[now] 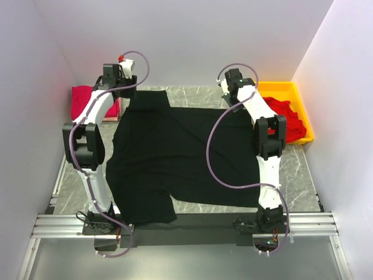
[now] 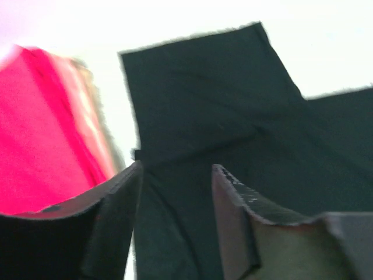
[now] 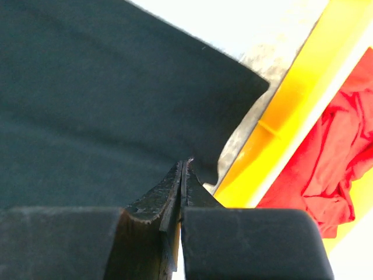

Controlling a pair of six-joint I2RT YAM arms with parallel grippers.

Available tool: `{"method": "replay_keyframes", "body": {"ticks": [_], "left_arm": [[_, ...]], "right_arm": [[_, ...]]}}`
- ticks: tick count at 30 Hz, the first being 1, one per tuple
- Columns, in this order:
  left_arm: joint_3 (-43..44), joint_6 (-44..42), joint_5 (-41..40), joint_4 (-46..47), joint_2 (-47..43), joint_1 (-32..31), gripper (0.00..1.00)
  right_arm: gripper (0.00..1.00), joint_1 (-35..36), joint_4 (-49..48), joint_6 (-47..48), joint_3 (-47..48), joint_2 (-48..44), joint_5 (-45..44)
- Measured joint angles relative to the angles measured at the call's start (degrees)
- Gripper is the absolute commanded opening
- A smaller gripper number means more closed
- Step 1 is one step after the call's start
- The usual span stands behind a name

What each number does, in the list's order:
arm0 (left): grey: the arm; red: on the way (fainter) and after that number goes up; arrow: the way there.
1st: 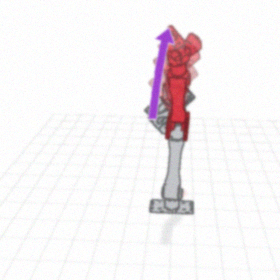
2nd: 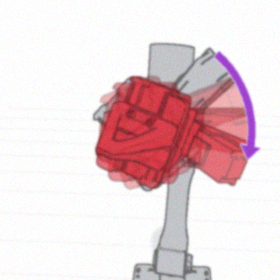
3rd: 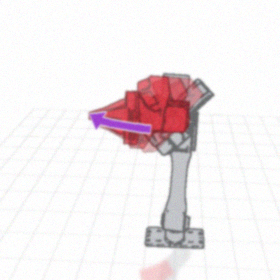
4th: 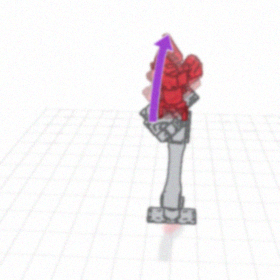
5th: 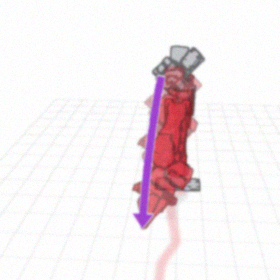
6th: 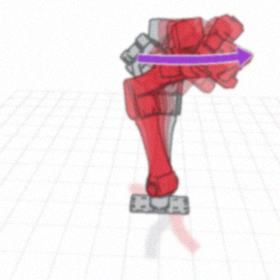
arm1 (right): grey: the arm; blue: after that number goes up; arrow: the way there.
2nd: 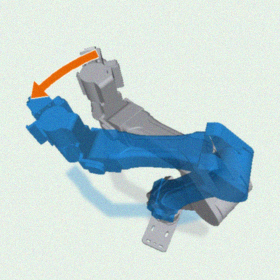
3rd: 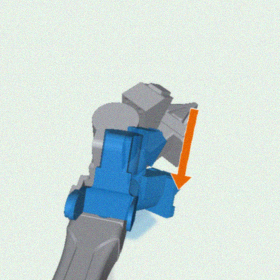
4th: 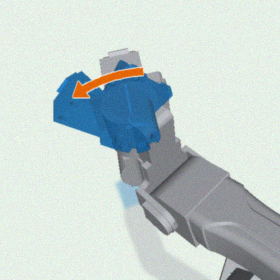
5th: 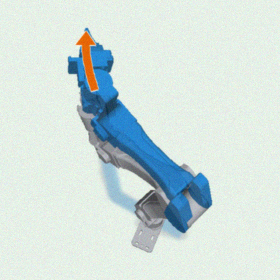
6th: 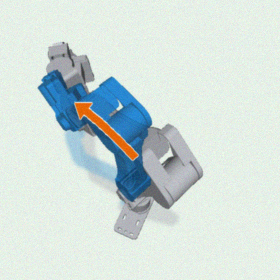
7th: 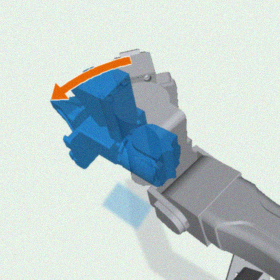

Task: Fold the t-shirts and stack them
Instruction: Flatten the tshirt out

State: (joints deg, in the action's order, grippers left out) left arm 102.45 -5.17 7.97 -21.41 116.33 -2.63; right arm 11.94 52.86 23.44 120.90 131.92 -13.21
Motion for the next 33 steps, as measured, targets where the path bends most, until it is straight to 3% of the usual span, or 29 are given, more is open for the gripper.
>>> {"method": "replay_keyframes", "body": {"ticks": [5,13,20,27,33], "left_arm": [[-3.17,1.64,3.37,-4.76,1.7,-0.31,0.44],[-5.49,3.04,3.61,-11.8,8.96,-0.17,0.4],[3.63,3.56,2.05,-15.5,14.62,0.26,0.41],[17.55,4.35,1.51,-15.37,23.17,1.64,0.46],[20.28,4.33,1.77,-11.96,25.05,2.23,0.55]], "right_arm": [[0.01,0.0,4.98,-0.44,1.64,0.98,3.69],[0.0,0.0,10.95,0.92,2.1,8.24,4.87],[0.0,0.33,12.26,3.17,10.38,13.57,-0.59],[0.0,1.05,1.9,6.21,11.26,15.5,-8.98],[0.05,1.75,-12.22,8.2,11.98,16.33,-11.65]]}}
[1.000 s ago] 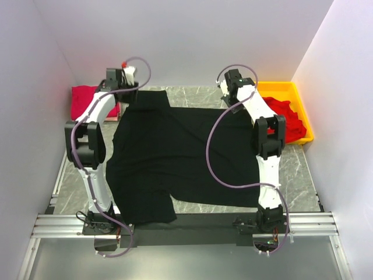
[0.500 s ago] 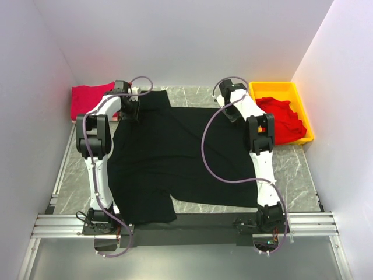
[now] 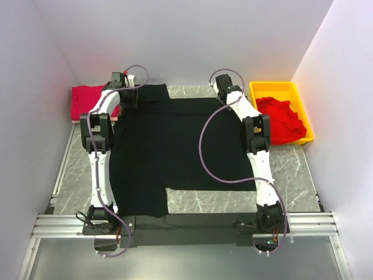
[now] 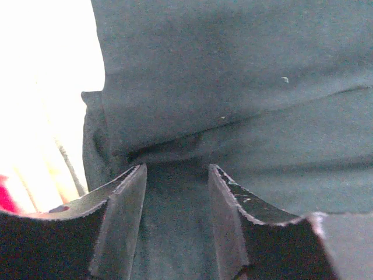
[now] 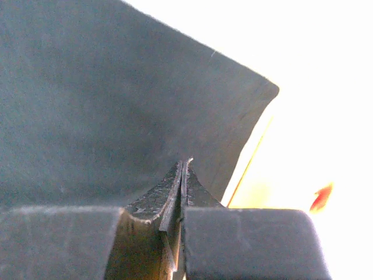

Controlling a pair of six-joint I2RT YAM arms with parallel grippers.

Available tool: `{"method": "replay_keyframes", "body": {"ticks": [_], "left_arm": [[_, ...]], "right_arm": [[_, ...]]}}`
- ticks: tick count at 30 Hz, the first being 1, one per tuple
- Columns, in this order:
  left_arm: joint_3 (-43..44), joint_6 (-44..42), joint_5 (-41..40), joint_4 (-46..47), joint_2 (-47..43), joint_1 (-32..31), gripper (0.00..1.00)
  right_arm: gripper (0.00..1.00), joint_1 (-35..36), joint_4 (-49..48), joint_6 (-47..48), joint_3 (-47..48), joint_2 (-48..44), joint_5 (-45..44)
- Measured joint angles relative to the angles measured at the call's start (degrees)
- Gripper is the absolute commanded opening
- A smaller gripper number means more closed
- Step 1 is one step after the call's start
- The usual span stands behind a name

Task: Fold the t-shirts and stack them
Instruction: Flatten the tshirt out

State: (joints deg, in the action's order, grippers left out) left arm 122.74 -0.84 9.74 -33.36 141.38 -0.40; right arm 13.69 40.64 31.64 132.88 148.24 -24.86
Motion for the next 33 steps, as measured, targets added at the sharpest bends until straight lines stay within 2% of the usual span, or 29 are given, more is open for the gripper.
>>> {"method": "replay_keyframes", "body": {"ticks": [2,5,6,7,9,13,16,20,27,33], "left_arm": [[-1.07,-0.26,1.57,0.76,-0.72,0.07,0.61],[-6.69,-2.05,5.55,0.55,-5.46,0.24,0.64],[-9.9,-3.48,6.97,0.46,-8.63,0.31,0.64],[-12.55,-4.81,8.15,-0.46,-11.58,0.33,0.65],[-19.69,-8.85,10.56,-1.49,-20.0,0.33,0.65],[-30.99,-16.85,13.0,-4.15,-34.91,0.33,0.59],[-38.4,-20.81,13.16,-4.24,-40.63,0.31,0.56],[-46.64,-23.47,12.22,-3.3,-39.28,0.31,0.54],[-54.14,-25.64,8.46,-1.07,-35.87,0.31,0.51],[-59.41,-29.97,6.91,2.64,-39.26,-0.11,0.47]], "right_arm": [[0.09,0.28,-2.69,0.07,-0.66,-0.98,0.31],[0.22,1.03,-2.54,-0.35,-6.08,-6.27,2.62],[0.3,1.31,-1.16,-0.74,-7.74,-8.52,3.72],[0.34,1.6,0.5,-1.22,-9.55,-11.23,5.38],[0.35,1.95,3.3,-1.86,-13.75,-17.53,9.18],[0.33,2.51,7.69,-3.13,-23.39,-29.62,15.19],[0.27,2.51,10.43,-4.02,-28.33,-33.83,18.32],[0.22,2.49,12.81,-5.38,-32.79,-32.09,21.53],[0.16,2.45,14.27,-7.39,-34.53,-23.47,23.85],[0.16,2.45,12.83,-6.75,-39.95,-25.46,23.5]]}}
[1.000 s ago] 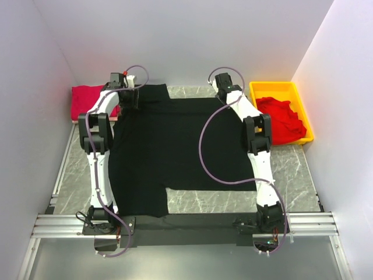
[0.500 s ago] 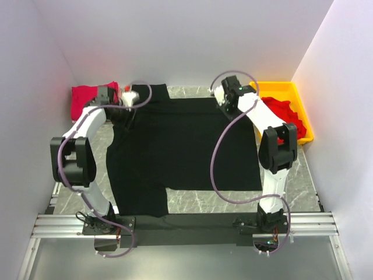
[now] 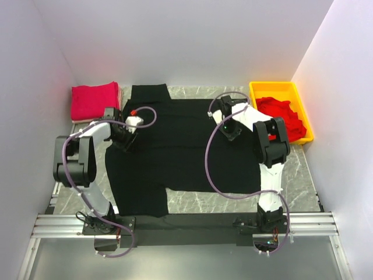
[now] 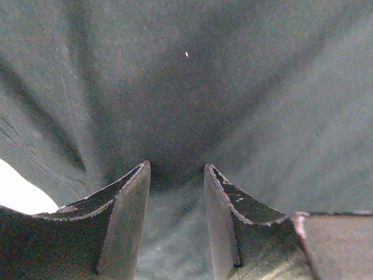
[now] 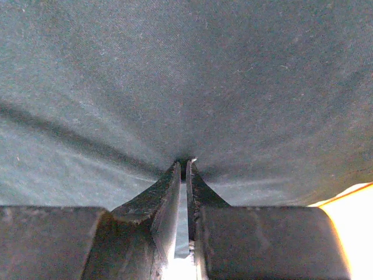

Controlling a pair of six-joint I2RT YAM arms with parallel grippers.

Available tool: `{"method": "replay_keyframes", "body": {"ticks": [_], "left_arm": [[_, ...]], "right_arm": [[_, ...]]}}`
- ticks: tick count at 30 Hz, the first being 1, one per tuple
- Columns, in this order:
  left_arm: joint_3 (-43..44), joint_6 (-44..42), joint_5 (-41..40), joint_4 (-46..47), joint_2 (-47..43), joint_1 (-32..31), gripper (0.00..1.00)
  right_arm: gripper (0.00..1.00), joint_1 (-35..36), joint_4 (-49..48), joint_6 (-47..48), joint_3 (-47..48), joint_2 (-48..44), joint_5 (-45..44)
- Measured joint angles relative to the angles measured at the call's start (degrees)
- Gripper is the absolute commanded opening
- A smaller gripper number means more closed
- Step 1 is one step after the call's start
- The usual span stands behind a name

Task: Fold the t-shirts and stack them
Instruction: Flatten the tshirt out

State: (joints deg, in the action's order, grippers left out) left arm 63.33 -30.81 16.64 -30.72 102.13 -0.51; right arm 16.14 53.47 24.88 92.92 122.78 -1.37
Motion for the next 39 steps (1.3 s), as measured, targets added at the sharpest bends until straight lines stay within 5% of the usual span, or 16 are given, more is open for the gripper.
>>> {"method": "replay_keyframes", "body": {"ticks": [6,12,17,21,26,39], "left_arm": [[-8.5,-4.44,0.37,-2.43,-7.54,-1.51,0.46],[-8.48,-5.49,3.34,-12.66,-9.25,-1.86,0.57],[9.86,-1.7,8.68,-21.24,-2.08,-0.11,0.69],[28.98,3.65,11.02,-17.53,5.51,0.39,0.7],[43.08,9.16,11.06,-14.93,14.12,0.79,0.7],[44.33,13.84,8.48,-10.58,18.78,2.32,0.72]], "right_arm": [[0.21,0.0,-0.35,2.32,-8.07,-4.92,-0.17],[0.3,-0.17,2.03,4.31,-9.22,-6.16,1.4],[0.3,-4.15,5.62,3.28,5.86,-4.28,3.3],[0.31,-8.52,3.41,-0.17,23.32,0.83,1.16],[0.31,-11.23,-1.03,-6.21,35.41,9.18,-4.26],[0.44,-10.73,-14.78,-14.91,33.31,17.73,-14.69]]}}
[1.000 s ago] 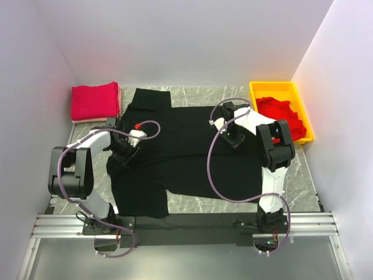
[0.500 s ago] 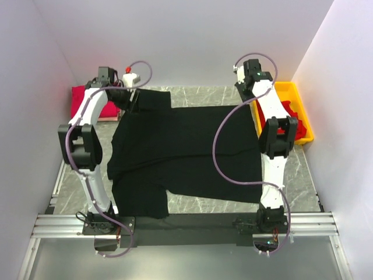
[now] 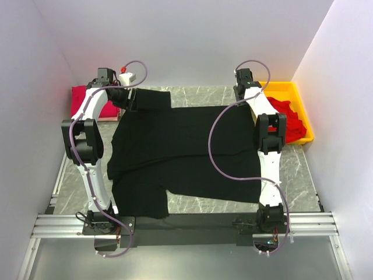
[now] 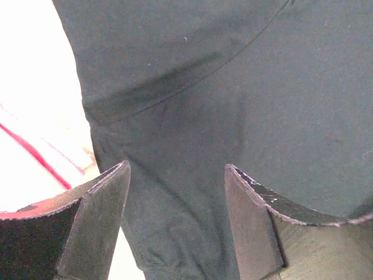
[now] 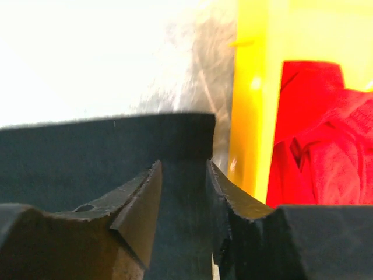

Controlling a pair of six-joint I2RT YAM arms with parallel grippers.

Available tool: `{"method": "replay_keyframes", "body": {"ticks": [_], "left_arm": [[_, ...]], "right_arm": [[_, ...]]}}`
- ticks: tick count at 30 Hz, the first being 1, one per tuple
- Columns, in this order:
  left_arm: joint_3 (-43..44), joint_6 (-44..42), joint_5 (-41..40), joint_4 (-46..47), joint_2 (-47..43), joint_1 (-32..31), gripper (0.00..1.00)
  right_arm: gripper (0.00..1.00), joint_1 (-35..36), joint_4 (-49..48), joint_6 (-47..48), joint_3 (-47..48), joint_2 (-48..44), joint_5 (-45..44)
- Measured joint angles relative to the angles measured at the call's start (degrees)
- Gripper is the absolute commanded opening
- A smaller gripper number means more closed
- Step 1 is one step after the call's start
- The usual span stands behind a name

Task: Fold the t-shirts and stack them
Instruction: Flatten the tshirt out

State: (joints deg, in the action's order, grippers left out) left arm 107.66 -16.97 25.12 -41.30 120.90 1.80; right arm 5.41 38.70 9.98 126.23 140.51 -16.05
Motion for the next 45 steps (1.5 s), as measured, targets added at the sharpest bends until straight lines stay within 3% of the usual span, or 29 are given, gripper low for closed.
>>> {"method": "replay_keyframes", "body": {"ticks": [8,17,28,38,45], "left_arm": [[-1.2,-0.04,-1.01,0.2,0.0,0.0,0.71],[-0.74,0.2,-1.05,-0.13,0.02,0.0,0.71],[3.17,1.7,-1.88,-0.37,3.87,0.0,0.71],[3.15,1.97,-2.62,-0.68,4.31,0.0,0.71],[3.98,6.93,-4.17,1.81,5.73,0.33,0.6]], "right_arm": [[0.5,-1.22,-2.29,-3.26,1.81,1.27,2.32],[0.63,-2.45,-1.2,-6.1,2.34,4.17,5.09],[0.29,-3.06,0.2,-8.79,6.25,6.73,6.88],[0.26,-3.39,4.81,-6.84,9.14,7.72,13.29],[0.26,-1.73,5.9,-1.07,7.91,7.02,15.06]]}}
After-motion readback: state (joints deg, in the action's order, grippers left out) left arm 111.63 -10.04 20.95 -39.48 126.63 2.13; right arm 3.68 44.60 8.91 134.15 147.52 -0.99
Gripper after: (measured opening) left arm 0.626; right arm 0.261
